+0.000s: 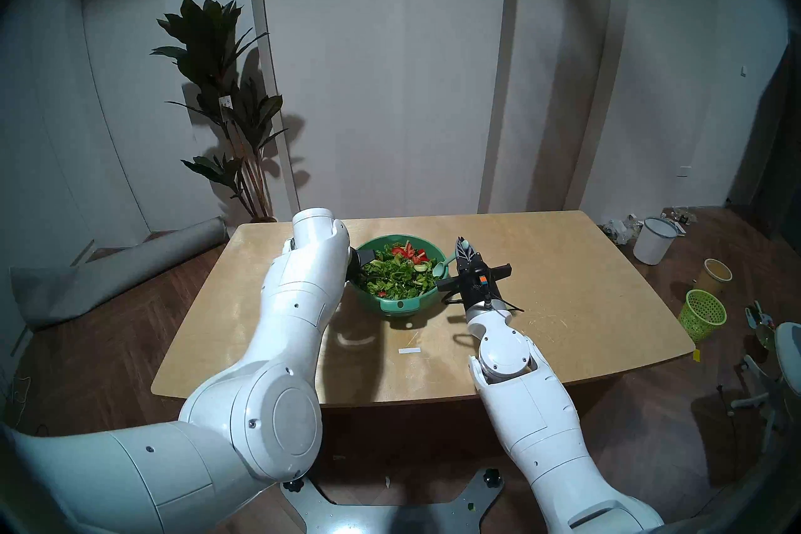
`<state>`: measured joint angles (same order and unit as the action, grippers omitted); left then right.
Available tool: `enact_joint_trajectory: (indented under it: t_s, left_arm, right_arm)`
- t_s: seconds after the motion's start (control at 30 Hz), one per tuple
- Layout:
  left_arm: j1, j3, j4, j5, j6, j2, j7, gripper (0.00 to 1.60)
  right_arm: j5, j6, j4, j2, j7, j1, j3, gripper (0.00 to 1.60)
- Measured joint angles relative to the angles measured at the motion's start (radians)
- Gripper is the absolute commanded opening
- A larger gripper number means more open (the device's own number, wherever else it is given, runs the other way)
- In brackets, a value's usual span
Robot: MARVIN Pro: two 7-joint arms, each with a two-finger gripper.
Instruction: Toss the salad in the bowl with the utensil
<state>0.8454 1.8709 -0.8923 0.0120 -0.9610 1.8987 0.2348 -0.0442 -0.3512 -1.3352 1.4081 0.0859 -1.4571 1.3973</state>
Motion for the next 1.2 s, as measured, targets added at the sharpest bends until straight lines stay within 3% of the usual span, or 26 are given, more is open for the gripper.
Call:
enact_joint_trajectory:
  t_s: [0.77, 1.2]
  left_arm:
    - [-0.051, 0.108, 0.043, -0.001, 0.001, 0.066, 0.164, 0.00]
    - [-0.082, 0.173, 0.065, -0.002, 0.001, 0.089, 0.251, 0.00]
  right_arm:
    - [0.006, -0.005, -0.046, -0.019, -0.003, -0.016, 0.005, 0.00]
    - [-0.005, -0.003, -0.072, -0.069, -0.042, 0.056, 0.033, 0.00]
